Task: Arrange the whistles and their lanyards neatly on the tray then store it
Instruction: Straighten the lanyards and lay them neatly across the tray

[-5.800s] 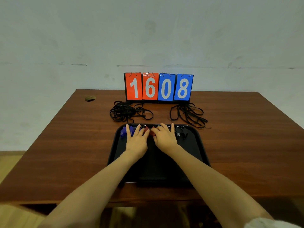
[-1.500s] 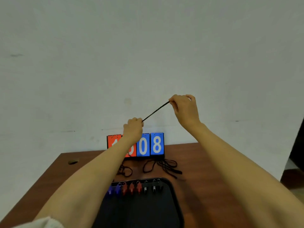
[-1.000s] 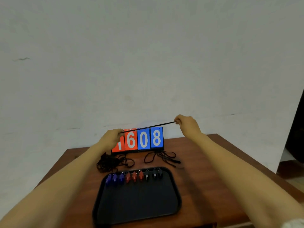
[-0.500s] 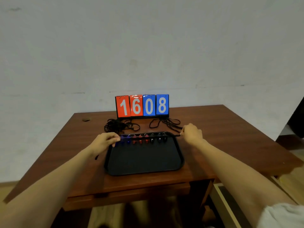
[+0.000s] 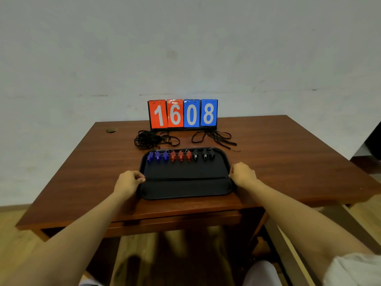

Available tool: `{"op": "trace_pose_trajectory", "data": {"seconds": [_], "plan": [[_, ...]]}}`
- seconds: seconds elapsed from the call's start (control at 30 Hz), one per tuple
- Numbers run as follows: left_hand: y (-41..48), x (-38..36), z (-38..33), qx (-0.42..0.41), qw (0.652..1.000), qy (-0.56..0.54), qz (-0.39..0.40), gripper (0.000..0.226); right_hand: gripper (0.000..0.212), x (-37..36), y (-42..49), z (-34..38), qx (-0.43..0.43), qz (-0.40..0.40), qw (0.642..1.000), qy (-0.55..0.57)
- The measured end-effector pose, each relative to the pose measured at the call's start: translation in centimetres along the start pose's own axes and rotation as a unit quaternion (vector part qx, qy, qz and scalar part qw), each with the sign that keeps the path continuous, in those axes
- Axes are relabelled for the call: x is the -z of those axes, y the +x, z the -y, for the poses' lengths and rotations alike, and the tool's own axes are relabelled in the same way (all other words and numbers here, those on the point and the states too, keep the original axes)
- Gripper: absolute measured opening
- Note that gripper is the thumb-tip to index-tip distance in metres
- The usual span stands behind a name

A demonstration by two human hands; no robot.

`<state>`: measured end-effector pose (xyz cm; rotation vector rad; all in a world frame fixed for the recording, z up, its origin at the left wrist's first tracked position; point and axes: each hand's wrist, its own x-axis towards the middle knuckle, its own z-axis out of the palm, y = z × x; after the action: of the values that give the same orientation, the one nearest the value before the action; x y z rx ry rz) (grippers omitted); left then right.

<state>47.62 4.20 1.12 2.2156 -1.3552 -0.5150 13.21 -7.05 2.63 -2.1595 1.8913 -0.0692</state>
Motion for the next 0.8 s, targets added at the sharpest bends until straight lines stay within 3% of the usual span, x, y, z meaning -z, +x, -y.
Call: {"op": "trace_pose_trajectory", "data": {"seconds": [0.23, 0.57, 0.8], "plan": [[-0.2, -1.9, 0.2, 0.022, 1.000, 0.003, -0.015, 0.008, 0.016, -1.6, 0.2, -0.5, -0.014, 0.024, 0.999, 0.033], [-0.3, -2.9, 0.1, 0.012, 0.998, 0.016, -0.052, 0.013, 0.011, -1.7, 0.6, -0.4, -0.019, -0.003, 0.999, 0.049], [-0.9, -3.2, -0.2, -0.036, 0.979, 0.184, -0.082, 0.024, 0.014, -1.9, 0.2, -1.1, -0.007, -0.047, 0.998, 0.043]]}}
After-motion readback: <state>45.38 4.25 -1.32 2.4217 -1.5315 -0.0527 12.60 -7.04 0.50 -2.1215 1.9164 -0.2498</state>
